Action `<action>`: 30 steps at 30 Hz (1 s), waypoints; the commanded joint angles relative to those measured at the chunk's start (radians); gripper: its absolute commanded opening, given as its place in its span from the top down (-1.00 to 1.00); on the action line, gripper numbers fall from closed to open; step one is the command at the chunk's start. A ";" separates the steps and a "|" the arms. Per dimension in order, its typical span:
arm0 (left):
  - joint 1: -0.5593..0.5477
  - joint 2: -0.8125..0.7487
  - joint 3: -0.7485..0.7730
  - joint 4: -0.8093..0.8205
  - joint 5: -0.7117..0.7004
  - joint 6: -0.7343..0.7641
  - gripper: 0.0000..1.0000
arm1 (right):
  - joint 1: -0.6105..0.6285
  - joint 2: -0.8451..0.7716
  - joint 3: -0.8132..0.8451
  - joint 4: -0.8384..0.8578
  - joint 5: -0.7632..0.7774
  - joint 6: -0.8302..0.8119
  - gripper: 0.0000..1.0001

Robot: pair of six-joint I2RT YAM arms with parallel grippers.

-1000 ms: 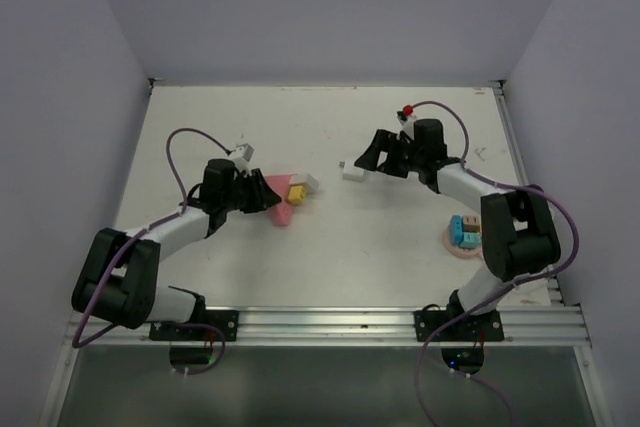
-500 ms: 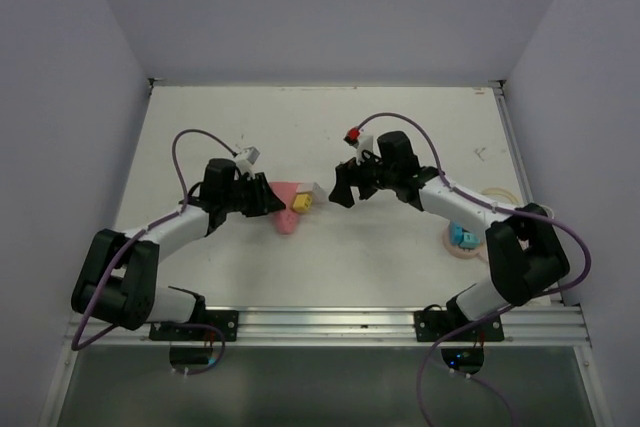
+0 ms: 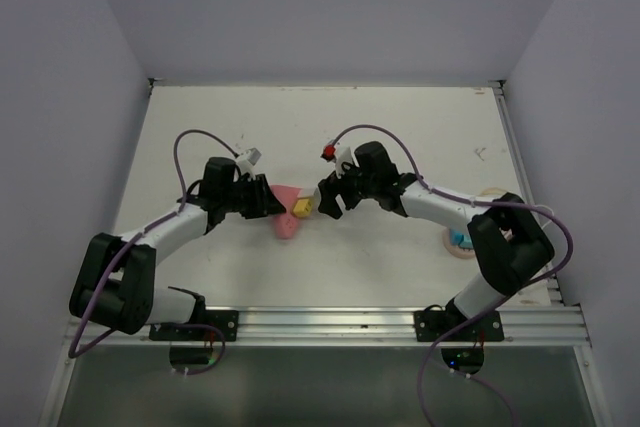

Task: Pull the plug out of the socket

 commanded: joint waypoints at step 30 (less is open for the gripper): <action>0.003 -0.068 -0.031 0.081 0.114 -0.041 1.00 | 0.032 0.110 0.034 0.132 -0.074 -0.012 0.67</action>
